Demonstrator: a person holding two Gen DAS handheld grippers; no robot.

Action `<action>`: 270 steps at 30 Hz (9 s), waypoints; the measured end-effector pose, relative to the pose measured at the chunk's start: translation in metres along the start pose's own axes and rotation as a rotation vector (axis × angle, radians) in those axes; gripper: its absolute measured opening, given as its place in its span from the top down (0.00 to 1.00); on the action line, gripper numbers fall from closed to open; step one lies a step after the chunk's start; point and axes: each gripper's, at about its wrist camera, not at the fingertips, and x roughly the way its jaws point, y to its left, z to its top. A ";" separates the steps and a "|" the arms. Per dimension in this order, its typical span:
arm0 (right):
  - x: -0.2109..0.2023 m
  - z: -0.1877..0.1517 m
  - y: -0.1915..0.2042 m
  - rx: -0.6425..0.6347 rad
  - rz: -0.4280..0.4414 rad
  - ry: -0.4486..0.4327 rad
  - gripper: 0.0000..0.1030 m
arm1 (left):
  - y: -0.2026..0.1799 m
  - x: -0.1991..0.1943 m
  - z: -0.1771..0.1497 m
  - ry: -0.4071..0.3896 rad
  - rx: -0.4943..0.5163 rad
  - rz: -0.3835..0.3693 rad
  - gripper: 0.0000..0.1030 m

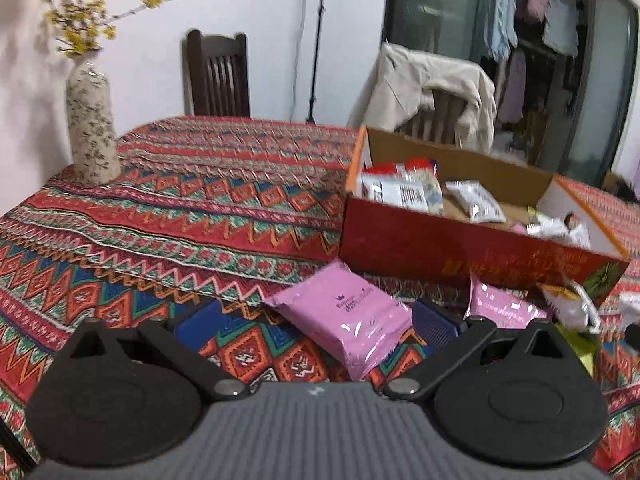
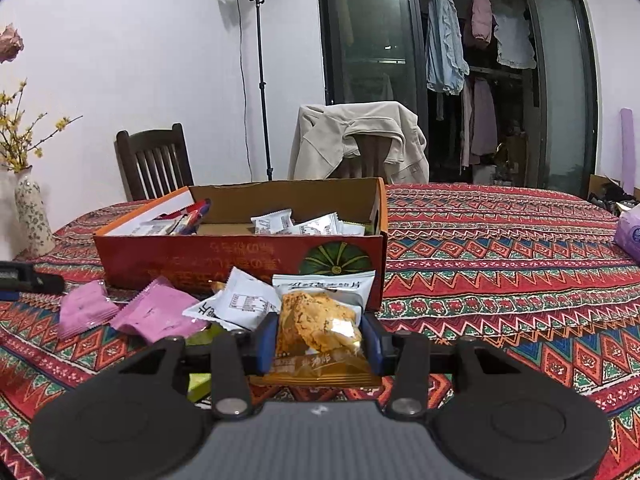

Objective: Organize snacks
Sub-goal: 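Grasp a pink packet with the left gripper while the right gripper holds the cracker packet, then lift both held packets and carry them over the cardboard box, then open both grippers to drop the packets into the box, then move both open grippers back toward the snack pile, then grasp a green-and-white bar with the right gripper while the left gripper grasps a pink packet, then lift both held packets and carry them over the cardboard box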

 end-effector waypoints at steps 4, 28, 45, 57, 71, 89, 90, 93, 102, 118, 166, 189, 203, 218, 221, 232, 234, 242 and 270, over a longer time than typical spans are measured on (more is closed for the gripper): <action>-0.002 0.000 -0.001 -0.001 0.006 0.002 0.58 | -0.011 0.018 0.002 0.067 0.054 0.009 0.00; 0.005 0.001 -0.002 0.024 0.021 0.010 0.58 | -0.021 0.060 0.012 0.189 -0.046 0.170 0.00; 0.008 0.001 -0.002 0.030 0.012 0.021 0.58 | -0.011 0.040 0.005 0.152 -0.090 0.181 0.00; 0.009 0.000 -0.003 0.035 0.019 0.029 0.58 | -0.009 0.031 -0.005 0.128 -0.073 0.175 0.33; 0.009 0.001 -0.001 0.030 0.027 0.020 0.58 | -0.003 -0.007 -0.020 0.022 -0.052 0.059 0.41; -0.019 0.034 0.019 -0.045 0.053 -0.088 0.58 | -0.030 -0.045 0.015 -0.117 -0.024 -0.075 0.41; -0.020 0.038 0.020 -0.050 0.054 -0.095 0.57 | -0.033 -0.046 0.019 -0.125 -0.022 -0.081 0.41; -0.021 0.051 0.025 -0.062 0.050 -0.118 0.58 | -0.044 -0.046 0.029 -0.147 -0.013 -0.103 0.41; -0.001 0.092 0.032 -0.082 0.028 -0.148 0.58 | -0.069 -0.032 0.060 -0.183 -0.034 -0.148 0.41; 0.091 0.117 0.019 -0.043 0.000 -0.103 0.58 | -0.096 0.044 0.089 -0.183 -0.038 -0.131 0.41; 0.047 0.093 0.030 -0.044 0.038 0.030 0.00 | -0.058 0.000 0.068 -0.123 -0.059 -0.060 0.00; 0.037 -0.010 0.087 -0.105 0.018 0.292 0.03 | -0.006 -0.035 -0.015 -0.001 -0.077 -0.063 0.00; 0.005 -0.005 0.039 -0.061 0.042 0.192 0.66 | -0.030 -0.030 -0.022 0.029 -0.037 -0.073 0.00; -0.009 0.028 0.011 -0.044 0.050 0.023 0.66 | -0.098 0.000 -0.009 0.064 0.110 -0.133 0.00; -0.002 0.032 0.006 -0.037 0.050 0.026 0.66 | -0.114 0.012 -0.008 0.082 0.152 -0.136 0.00; 0.026 0.034 -0.008 -0.010 0.105 0.028 0.66 | -0.139 0.049 -0.012 0.145 0.192 -0.124 0.00; 0.030 0.030 -0.007 -0.012 0.112 0.033 0.66 | -0.140 0.055 -0.013 0.158 0.191 -0.118 0.00; 0.027 0.024 0.002 -0.060 0.112 0.009 0.65 | -0.139 0.054 -0.013 0.127 0.195 -0.128 0.15; 0.017 0.087 0.030 -0.130 0.073 -0.079 0.65 | -0.106 -0.023 0.059 -0.168 0.126 -0.178 0.31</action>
